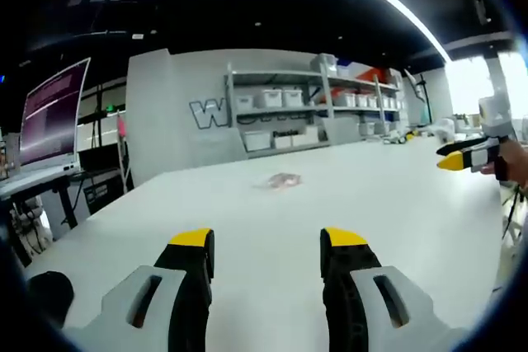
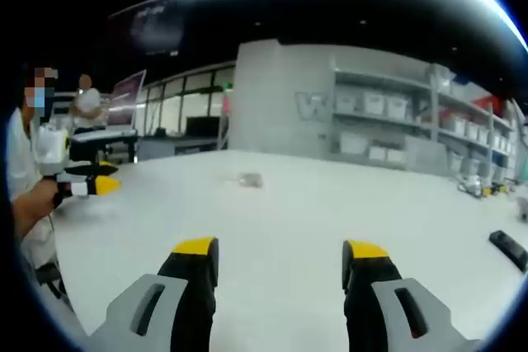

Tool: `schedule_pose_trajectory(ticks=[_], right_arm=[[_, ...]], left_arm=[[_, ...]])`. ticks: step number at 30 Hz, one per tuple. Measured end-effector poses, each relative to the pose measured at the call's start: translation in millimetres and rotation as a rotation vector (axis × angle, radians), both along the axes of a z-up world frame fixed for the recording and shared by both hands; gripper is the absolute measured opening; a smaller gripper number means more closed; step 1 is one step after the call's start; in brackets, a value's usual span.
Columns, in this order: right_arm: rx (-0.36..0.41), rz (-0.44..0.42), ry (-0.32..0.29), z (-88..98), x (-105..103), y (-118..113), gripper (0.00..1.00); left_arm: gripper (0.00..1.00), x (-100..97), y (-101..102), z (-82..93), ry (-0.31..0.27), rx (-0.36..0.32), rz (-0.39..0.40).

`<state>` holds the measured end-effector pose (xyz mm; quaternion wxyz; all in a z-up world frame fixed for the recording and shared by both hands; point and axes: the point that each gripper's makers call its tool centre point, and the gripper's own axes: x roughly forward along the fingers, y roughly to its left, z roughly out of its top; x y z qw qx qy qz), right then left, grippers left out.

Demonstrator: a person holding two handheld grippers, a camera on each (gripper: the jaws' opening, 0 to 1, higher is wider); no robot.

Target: Open the resealable bag by pulling the two sides of the seal apart until the entire bag opening is separated and visibly accessible.

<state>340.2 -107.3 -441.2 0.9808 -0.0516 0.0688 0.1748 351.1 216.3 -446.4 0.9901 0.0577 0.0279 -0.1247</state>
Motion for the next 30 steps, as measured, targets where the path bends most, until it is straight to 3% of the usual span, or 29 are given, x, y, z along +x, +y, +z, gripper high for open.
schedule_pose_trajectory(ticks=[30], right_arm=[[0.000, 0.002, 0.003, 0.6, -0.6, -3.3, 0.61]], left_arm=[[0.50, -0.2, -1.2, 7.2, -0.002, -0.004, -0.003]])
